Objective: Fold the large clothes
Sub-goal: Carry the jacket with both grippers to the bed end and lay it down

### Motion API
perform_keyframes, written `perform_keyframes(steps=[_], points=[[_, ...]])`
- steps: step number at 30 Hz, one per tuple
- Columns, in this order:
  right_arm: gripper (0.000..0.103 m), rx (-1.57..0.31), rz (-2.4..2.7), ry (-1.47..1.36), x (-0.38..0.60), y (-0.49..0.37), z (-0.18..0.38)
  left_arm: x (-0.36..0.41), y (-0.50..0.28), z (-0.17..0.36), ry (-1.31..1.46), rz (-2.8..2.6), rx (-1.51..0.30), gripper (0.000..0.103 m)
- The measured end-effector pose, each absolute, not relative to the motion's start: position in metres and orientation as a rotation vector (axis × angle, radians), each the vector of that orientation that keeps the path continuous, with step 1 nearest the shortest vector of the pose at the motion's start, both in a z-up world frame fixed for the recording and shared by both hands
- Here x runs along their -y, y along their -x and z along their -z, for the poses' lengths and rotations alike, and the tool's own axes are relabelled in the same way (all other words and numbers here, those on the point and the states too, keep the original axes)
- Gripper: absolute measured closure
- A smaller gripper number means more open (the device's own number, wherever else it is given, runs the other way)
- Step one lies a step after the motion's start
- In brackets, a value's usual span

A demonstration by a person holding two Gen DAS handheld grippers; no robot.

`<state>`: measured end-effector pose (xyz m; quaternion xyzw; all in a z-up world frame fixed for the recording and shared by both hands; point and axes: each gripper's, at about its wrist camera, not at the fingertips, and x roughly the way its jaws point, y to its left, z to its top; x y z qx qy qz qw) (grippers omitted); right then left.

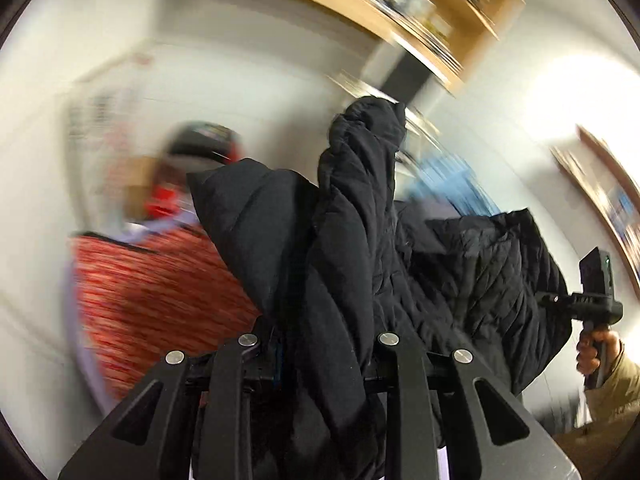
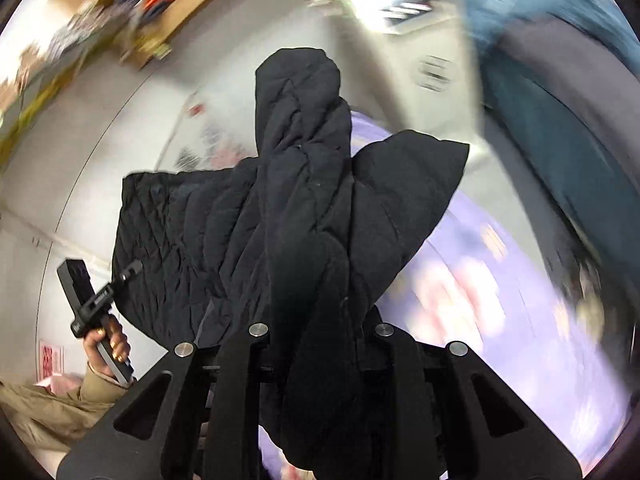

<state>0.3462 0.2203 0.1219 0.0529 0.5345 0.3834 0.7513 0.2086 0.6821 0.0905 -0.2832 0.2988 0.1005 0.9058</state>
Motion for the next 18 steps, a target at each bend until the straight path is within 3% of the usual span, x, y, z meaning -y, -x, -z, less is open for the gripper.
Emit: perform_keyframes(steps=[4, 8, 13, 16, 18], points=[[0.083, -1.201, -0.968, -0.158, -0.346, -0.429, -0.107, -0.731, -0.174, -0.059, 0.614, -0.457, -0.594, 0.078], [0.082, -1.272, -0.965, -0.058, -0.446, -0.459, -0.033, -0.750, -0.167, 0.014, 0.739, -0.547, -0.727, 0.077], [0.073, -1.376, -0.673, -0.160, -0.456, -0.487, 0.071, -0.760, -0.145, 0.062, 0.899, -0.534, -0.673, 0.063], [0.067, -1.339, -0.676, -0.174, -0.453, -0.492, 0.083, -0.758, -0.144, 0.060, 0.828, -0.540, -0.703, 0.059], [0.060, -1.320, -0.688, -0.157, -0.448, -0.491, 0.082, -0.752, -0.147, 0.059, 0.817, -0.566, -0.718, 0.044]])
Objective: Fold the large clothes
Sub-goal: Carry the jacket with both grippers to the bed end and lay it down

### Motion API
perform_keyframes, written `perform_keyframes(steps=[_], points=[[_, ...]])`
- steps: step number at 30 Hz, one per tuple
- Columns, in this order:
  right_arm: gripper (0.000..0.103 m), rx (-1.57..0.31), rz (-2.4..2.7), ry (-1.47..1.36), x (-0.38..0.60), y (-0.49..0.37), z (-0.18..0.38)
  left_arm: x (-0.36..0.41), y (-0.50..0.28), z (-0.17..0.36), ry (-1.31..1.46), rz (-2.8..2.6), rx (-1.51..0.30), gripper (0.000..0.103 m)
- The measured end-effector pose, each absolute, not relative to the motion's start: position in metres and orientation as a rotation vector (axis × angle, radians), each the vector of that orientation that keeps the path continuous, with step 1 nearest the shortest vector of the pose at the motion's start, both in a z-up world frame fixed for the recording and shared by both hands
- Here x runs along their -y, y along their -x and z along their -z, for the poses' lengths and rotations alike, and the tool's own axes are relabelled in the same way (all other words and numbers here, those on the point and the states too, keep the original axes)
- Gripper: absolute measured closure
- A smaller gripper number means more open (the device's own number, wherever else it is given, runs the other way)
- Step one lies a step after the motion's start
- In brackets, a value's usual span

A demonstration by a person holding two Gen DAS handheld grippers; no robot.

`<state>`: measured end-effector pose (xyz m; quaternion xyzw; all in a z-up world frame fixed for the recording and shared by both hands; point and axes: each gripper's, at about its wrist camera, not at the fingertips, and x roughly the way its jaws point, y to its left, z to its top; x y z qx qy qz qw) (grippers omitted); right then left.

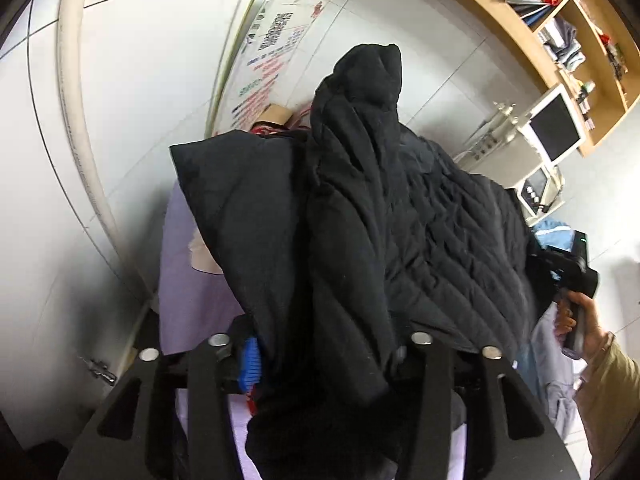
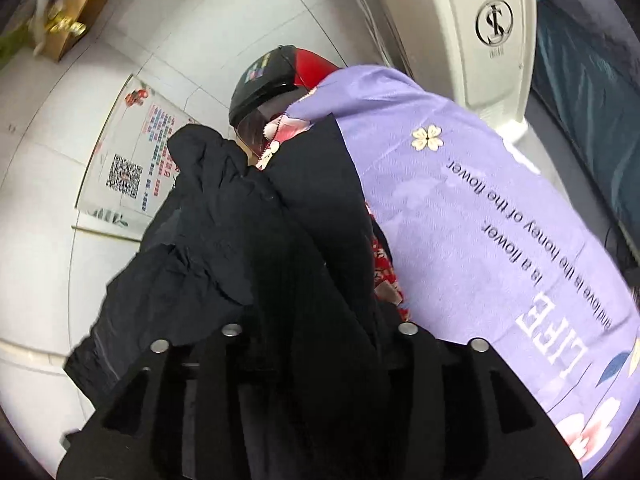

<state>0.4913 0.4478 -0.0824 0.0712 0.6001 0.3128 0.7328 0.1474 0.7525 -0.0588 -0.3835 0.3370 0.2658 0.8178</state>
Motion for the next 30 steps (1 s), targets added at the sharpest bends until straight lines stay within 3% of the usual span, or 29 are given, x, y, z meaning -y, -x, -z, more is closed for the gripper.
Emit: perform_keyframes(steps=[3, 5, 6, 8, 12, 15, 21, 26, 30], points=[[0.053, -1.346, -0.677, -0.254, -0.432, -0.493, 0.087, -0.760, -0.152, 0.058, 0.828, -0.638, -0.740, 0.027], [0.048, -1.342, -0.681, -0.277, -0.427, -0.494, 0.085, -0.762, -0.147, 0.055, 0.783, -0.662, -0.753, 0.025], [0.036, -1.324, -0.671, -0.259, -0.427, -0.489, 0.079, -0.759, -0.146, 0.052, 0.740, -0.673, -0.763, 0.024], [0.020, -1.265, -0.609, -0.226, -0.424, -0.482, 0.065, -0.752, -0.150, 0.039, 0.623, -0.722, -0.789, 0.020], [0.019, -1.209, -0.560, -0.394, -0.391, -0.478, 0.044, -0.750, -0.148, 0.007, 0.484, -0.855, -0.797, 0.005], [0.019, -1.218, -0.553, -0.452, -0.375, -0.467, 0.029, -0.757, -0.136, -0.014, 0.458, -0.960, -0.782, 0.006], [0.019, -1.222, -0.547, -0.131, -0.391, -0.404, -0.003, -0.744, -0.137, -0.057, 0.374, -0.997, -0.744, 0.006], [0.016, -1.271, -0.665, 0.126, -0.433, -0.324, -0.002, -0.699, -0.177, -0.066, 0.202, -0.920, -0.826, 0.006], [0.016, -1.227, -0.723, 0.291, -0.457, -0.270, -0.010, -0.668, -0.193, -0.066, 0.224, -0.784, -0.893, 0.006]])
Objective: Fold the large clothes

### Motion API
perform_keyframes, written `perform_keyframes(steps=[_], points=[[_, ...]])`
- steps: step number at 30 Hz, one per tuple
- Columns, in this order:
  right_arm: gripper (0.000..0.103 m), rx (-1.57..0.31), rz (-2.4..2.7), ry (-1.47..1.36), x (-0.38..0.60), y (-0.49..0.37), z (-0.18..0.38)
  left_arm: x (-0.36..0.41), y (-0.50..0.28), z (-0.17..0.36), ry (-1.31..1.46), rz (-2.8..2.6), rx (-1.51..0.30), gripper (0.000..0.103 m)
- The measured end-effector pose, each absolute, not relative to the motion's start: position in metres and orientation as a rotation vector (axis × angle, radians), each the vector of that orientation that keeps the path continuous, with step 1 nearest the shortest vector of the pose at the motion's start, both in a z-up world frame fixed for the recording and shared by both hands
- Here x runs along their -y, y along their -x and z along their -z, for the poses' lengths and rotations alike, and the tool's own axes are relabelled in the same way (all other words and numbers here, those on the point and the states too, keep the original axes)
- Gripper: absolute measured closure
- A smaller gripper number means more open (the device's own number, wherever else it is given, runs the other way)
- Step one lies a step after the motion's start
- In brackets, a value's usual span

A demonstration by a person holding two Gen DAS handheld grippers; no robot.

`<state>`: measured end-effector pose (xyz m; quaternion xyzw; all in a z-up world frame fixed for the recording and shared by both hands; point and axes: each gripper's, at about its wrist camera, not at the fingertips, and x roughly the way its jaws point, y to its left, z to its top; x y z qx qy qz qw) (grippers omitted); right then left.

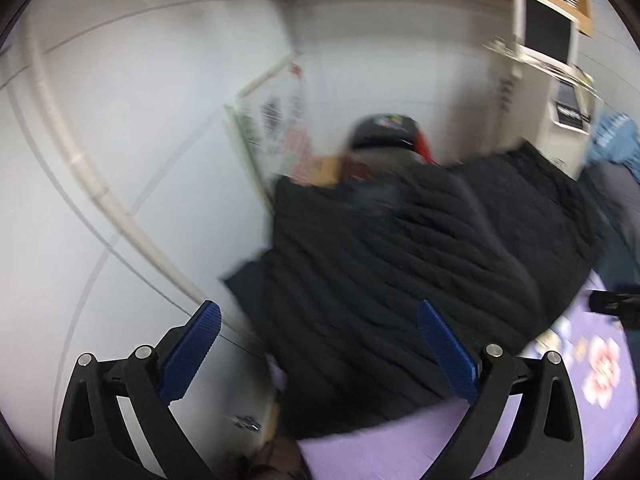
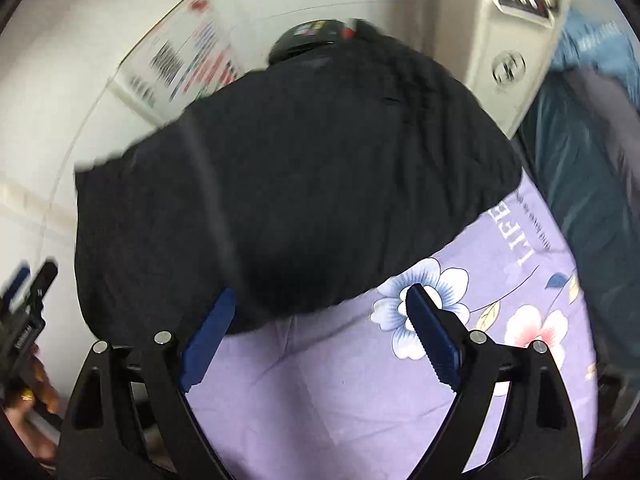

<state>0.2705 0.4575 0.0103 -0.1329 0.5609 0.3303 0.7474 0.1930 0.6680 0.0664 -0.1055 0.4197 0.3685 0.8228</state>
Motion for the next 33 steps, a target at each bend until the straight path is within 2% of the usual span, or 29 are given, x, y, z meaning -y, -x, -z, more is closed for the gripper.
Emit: perform_keyframes(steps=[7, 14, 33], points=[[0.011, -1.121, -0.714, 0.451, -0.474, -0.218, -0.037, -0.641, -0.197, -0.058, 0.189, -0.738, -1.052, 0.006], [0.011, -1.028, -0.651, 0.582, -0.482, -0.199, -0.050, -0.626, -0.197, -0.054, 0.171, -0.709, -1.066, 0.006], [0.011, -1.063, -0.638, 0.573, -0.481, -0.199, -0.046, -0.628, -0.196, -0.044, 0.281, -0.675, -1.095, 0.006]])
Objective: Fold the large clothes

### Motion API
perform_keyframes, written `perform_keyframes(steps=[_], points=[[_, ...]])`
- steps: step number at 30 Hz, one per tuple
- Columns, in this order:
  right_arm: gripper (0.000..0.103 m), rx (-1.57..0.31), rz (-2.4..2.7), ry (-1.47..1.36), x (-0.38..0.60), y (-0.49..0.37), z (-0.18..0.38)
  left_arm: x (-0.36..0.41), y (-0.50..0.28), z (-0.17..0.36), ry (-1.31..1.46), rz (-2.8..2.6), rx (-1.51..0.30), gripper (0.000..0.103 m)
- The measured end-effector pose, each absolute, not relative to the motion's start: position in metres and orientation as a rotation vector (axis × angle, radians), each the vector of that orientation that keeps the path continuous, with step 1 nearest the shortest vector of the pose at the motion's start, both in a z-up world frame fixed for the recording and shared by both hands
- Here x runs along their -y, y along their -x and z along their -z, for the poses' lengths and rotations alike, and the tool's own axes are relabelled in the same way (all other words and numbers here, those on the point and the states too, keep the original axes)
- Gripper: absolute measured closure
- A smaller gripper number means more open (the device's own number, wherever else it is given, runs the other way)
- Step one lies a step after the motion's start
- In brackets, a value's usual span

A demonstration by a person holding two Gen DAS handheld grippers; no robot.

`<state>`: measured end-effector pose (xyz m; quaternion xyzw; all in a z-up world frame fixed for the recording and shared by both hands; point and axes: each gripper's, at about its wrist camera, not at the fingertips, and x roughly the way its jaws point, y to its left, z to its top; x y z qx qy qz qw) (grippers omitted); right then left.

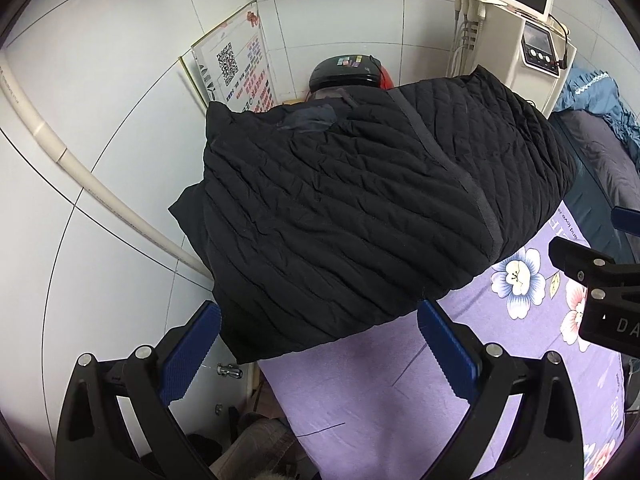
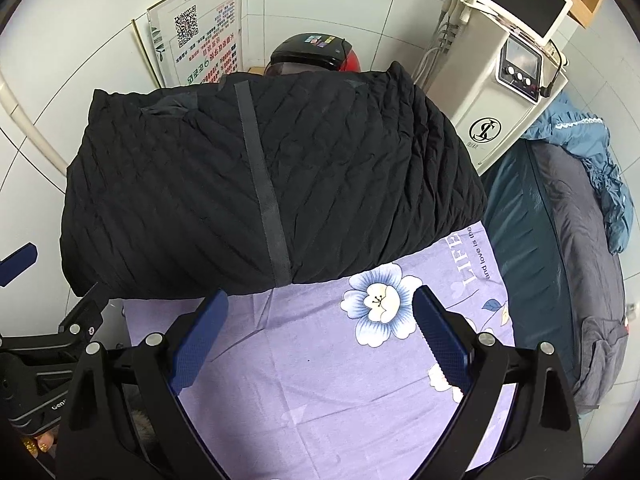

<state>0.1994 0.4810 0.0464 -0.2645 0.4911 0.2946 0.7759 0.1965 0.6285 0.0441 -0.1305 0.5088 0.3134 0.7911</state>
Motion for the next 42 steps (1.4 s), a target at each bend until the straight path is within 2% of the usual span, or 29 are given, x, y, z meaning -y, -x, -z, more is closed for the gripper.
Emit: perform_keyframes(steps=[42], points=[[0.011, -1.052, -0.665, 0.585, -0.490, -0.190, -0.050, -0.639, -0.186, -0.041, 0.321, -0.706, -1.112, 0.006]])
